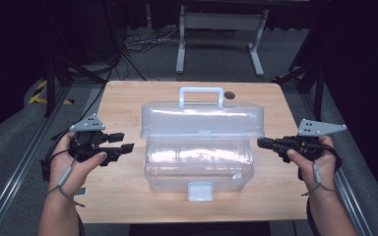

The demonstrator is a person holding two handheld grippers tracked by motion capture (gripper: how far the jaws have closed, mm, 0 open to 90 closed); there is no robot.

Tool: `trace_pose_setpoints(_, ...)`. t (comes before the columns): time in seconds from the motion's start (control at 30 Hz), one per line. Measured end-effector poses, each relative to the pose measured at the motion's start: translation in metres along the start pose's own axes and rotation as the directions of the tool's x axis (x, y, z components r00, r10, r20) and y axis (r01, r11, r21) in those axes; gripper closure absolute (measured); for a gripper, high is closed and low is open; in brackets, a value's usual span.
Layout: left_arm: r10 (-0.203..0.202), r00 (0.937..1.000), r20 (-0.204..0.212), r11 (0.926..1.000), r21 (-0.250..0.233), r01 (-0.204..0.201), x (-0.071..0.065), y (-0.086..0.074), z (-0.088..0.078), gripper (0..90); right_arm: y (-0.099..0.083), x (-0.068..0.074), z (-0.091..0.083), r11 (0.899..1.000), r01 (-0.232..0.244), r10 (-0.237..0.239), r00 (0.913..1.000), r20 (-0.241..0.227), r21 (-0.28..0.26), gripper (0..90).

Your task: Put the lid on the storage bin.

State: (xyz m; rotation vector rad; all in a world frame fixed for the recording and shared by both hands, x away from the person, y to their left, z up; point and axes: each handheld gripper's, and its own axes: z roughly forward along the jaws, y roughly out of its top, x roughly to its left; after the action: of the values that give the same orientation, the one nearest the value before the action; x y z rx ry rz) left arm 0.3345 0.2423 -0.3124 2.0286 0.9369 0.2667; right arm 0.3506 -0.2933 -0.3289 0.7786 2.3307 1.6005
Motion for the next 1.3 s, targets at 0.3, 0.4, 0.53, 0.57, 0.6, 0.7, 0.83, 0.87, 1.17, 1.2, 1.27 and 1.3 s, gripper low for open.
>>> trace_pose_setpoints(0.3, -0.024, 0.9994, -0.026, 0.9997, -0.011, 0.024, 0.011, -0.003, 0.001, 45.0, -0.005, 0.003, 0.001, 0.999, -0.002, 0.002, 0.9999, -0.011, 0.041, 90.0)
trace_pose_setpoints(0.4, -0.030, 0.9989, -0.036, 0.9995, -0.015, 0.029, 0.014, -0.004, 0.002, 45.0, -0.006, 0.004, 0.001, 0.999, 0.000, 0.001, 0.9999, -0.013, 0.049, 90.0)
trace_pose_setpoints(0.53, -0.009, 0.9979, -0.065, 0.9991, -0.042, 0.007, 0.021, -0.005, 0.004, 43.3, -0.009, 0.005, 0.001, 0.998, -0.001, 0.002, 0.9998, -0.021, 0.069, 90.0)
trace_pose_setpoints(0.57, -0.012, 0.9975, -0.070, 0.9989, -0.046, 0.009, 0.022, -0.005, 0.004, 43.3, -0.009, 0.006, 0.001, 0.997, -0.002, 0.003, 0.9998, -0.022, 0.074, 90.0)
trace_pose_setpoints(0.6, -0.012, 0.9975, -0.070, 0.9989, -0.046, 0.009, 0.022, -0.005, 0.004, 43.2, -0.009, 0.006, 0.001, 0.997, -0.002, 0.003, 0.9998, -0.022, 0.074, 90.0)
trace_pose_setpoints(0.7, -0.018, 0.9967, -0.079, 0.9985, -0.054, 0.014, 0.026, -0.006, 0.005, 42.8, -0.011, 0.007, 0.001, 0.996, -0.003, 0.005, 0.9997, -0.026, 0.087, 90.0)
trace_pose_setpoints(0.83, -0.027, 0.9953, -0.093, 0.9977, -0.065, 0.021, 0.031, -0.006, 0.008, 42.5, -0.014, 0.008, 0.001, 0.995, -0.003, 0.006, 0.9996, -0.027, 0.103, 90.0)
trace_pose_setpoints(0.87, -0.035, 0.9947, -0.097, 0.9976, -0.063, 0.029, 0.032, -0.007, 0.009, 42.5, -0.015, 0.009, 0.001, 0.994, -0.005, 0.008, 0.9996, -0.027, 0.108, 90.0)
trace_pose_setpoints(1.17, -0.052, 0.9928, -0.107, 0.9966, -0.069, 0.045, 0.040, -0.007, 0.015, 42.3, -0.020, 0.012, 0.002, 0.990, -0.006, 0.011, 0.9994, -0.032, 0.139, 90.0)
trace_pose_setpoints(1.2, -0.051, 0.9928, -0.108, 0.9967, -0.068, 0.044, 0.041, -0.006, 0.016, 42.4, -0.021, 0.012, 0.002, 0.990, -0.007, 0.012, 0.9994, -0.033, 0.141, 90.0)
trace_pose_setpoints(1.27, -0.049, 0.9924, -0.113, 0.9969, -0.066, 0.042, 0.042, -0.006, 0.017, 42.4, -0.022, 0.012, 0.002, 0.989, -0.009, 0.015, 0.9992, -0.036, 0.149, 90.0)
trace_pose_setpoints(1.3, -0.050, 0.9922, -0.114, 0.9970, -0.066, 0.042, 0.042, -0.007, 0.017, 42.4, -0.023, 0.012, 0.002, 0.988, -0.008, 0.014, 0.9992, -0.037, 0.152, 90.0)
